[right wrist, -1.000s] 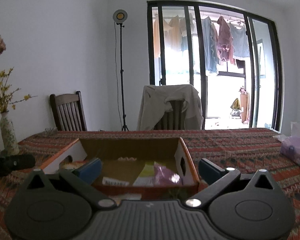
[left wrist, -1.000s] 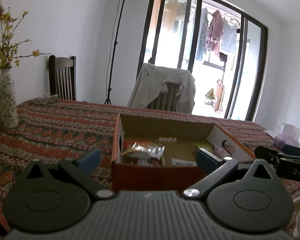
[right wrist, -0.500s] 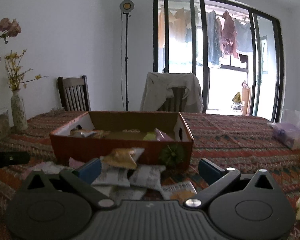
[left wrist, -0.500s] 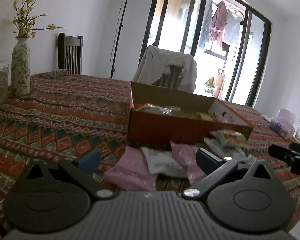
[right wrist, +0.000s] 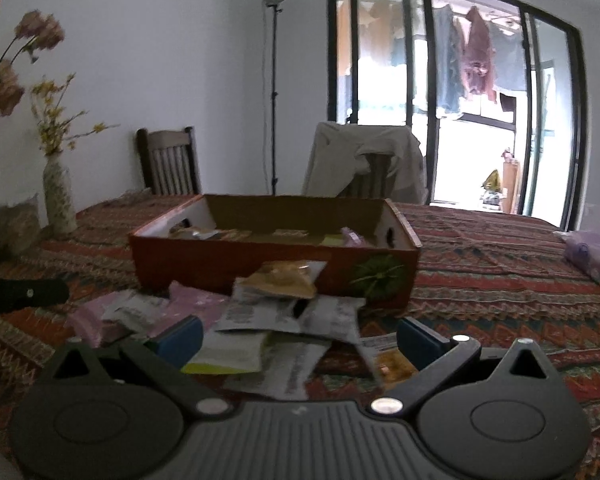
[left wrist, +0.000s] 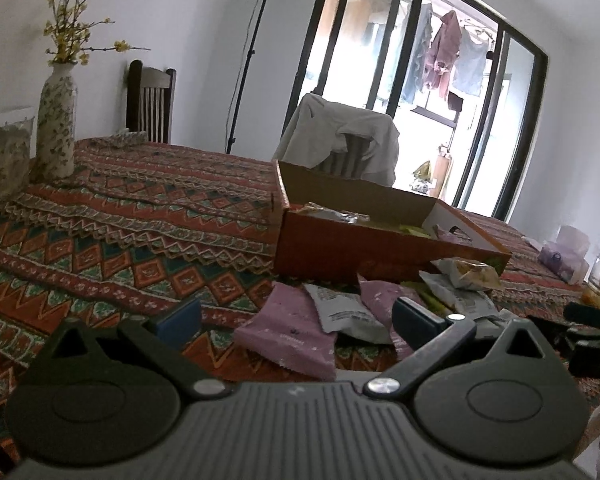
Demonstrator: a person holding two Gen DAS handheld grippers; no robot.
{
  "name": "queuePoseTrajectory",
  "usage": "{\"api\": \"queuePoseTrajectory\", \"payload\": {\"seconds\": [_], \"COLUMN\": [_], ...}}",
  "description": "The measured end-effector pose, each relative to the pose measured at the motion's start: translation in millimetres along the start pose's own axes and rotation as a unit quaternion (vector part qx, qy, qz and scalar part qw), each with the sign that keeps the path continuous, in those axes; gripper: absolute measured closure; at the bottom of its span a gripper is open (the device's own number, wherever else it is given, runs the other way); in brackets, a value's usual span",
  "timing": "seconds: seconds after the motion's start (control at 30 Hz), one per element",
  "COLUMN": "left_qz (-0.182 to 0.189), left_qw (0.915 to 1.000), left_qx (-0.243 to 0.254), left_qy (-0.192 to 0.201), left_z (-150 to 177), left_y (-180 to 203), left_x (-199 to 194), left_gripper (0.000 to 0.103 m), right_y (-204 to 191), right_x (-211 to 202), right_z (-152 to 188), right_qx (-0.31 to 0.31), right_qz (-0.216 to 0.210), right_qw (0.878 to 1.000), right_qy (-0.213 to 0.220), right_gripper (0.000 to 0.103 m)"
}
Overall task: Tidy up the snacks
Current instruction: 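Grasp the green-white packet with the right gripper while the left grasps a white wrapper packet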
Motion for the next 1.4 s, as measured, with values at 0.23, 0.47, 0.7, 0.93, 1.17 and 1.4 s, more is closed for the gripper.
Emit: {"api": "queuePoseTrajectory", "payload": {"seconds": [0.23,0.47,0.7,0.93,1.17,1.4], "left_qz": [0.001,-0.005,-0.007,0.0,0.014,0.018], "left_qw": [1.0,0.9998,0.9996,0.9998,0.9994,0.9981], "left_qx": [-0.007,-0.018,-0.024,-0.016,0.002,0.021], "left_qy": [-0.006,-0.007,-0.011,-0.014,-0.032,-0.055], "left_z": [5.2,6.9,8.3,8.6,14.4,28.7], "left_y": [-8.1,-19.8,-22.7,-11.5,15.2,40.3], "left_x": [-0.9,-3.4,-1.9,-1.6,0.0,3.0], "left_gripper": [0.0,0.0,0.0,0.0,0.0,0.0], "right_y": [-27.2,-33.6,-35.8,-17.1,-1.3,1.5], "right_x": [29.5,71.2,57.8,18.5,-5.2,2.8], "right_z": [4.8,11.3,12.8,-9.4,-12.0,24.4], "right_qx": [0.007,0.029,0.006,0.043,0.047,0.048], "right_qz": [-0.025,-0.004,-0.009,-0.025,-0.027,-0.05], "right_qw": [0.999,0.994,0.996,0.998,0.999,0.995], "right_qy": [-0.037,-0.103,-0.093,-0.029,-0.003,-0.065], "right_gripper": [0.033,0.054,0.062,0.062,0.062,0.088]}}
Point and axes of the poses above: each gripper's, at about its wrist camera, not at the fingertips, and x roughly the way its jaws point, y to its right, z to its underside, the point moved 9 cm from there along x, roughly the way its jaws point
